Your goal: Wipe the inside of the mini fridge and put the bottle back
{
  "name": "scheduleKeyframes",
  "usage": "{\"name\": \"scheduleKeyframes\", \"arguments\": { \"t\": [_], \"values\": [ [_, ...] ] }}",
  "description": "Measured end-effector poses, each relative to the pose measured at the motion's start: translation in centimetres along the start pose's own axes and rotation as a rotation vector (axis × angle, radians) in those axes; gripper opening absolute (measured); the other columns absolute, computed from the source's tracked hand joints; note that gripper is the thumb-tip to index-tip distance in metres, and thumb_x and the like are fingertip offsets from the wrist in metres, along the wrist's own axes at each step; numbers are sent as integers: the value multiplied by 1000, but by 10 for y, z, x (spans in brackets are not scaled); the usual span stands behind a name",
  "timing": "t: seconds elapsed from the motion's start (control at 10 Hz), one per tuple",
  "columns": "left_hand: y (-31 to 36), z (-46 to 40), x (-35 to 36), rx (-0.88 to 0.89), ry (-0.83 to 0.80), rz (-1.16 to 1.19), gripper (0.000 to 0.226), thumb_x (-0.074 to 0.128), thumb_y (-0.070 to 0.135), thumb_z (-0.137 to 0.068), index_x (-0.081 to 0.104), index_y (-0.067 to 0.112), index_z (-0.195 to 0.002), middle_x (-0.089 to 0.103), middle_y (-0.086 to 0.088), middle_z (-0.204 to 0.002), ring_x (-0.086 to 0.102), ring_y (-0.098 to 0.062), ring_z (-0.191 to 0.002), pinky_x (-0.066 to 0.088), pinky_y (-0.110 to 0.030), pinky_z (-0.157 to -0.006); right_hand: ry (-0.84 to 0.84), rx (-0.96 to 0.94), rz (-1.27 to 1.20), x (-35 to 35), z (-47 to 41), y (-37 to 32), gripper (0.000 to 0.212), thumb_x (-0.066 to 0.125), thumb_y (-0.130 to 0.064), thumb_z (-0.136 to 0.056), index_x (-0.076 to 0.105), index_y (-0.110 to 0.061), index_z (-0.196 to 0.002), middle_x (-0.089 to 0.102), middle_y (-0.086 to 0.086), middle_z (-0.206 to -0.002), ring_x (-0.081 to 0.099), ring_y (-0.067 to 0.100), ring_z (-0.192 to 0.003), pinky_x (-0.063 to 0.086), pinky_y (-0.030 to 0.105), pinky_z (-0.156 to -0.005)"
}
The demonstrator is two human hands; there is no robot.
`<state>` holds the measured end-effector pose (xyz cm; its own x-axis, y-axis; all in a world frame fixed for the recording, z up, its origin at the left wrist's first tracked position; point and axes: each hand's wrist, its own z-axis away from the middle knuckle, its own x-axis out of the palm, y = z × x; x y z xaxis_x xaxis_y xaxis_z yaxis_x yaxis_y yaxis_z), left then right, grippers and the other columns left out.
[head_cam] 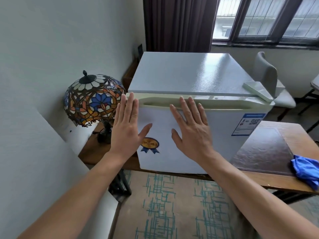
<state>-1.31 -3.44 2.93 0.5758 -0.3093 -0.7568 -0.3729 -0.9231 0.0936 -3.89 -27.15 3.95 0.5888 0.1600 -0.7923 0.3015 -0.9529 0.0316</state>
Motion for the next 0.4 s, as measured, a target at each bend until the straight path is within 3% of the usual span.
{"name": "scheduleKeyframes", "arguments": {
  "t": [0.3,0.4],
  "values": [
    [-1,1,-5,4,23,49,83,53,53,-102,23,2,-161,20,-15,-171,12,-35,-160,21,-53,-128,-22,-15,-16,-6,0,-3,72,60,-36,-94,35,-21,-160,25,14,-170,18,37,-158,19,55,-127],
    [-1,-13,-20,6,100,111,63,54,49,-102,50,5,-147,41,-15,-161,26,-34,-156,28,-55,-124,48,14,-134,-22,-7,-1,58,60,-36,-93,53,-19,-149,46,13,-160,35,36,-153,29,55,-122]
  ]
}}
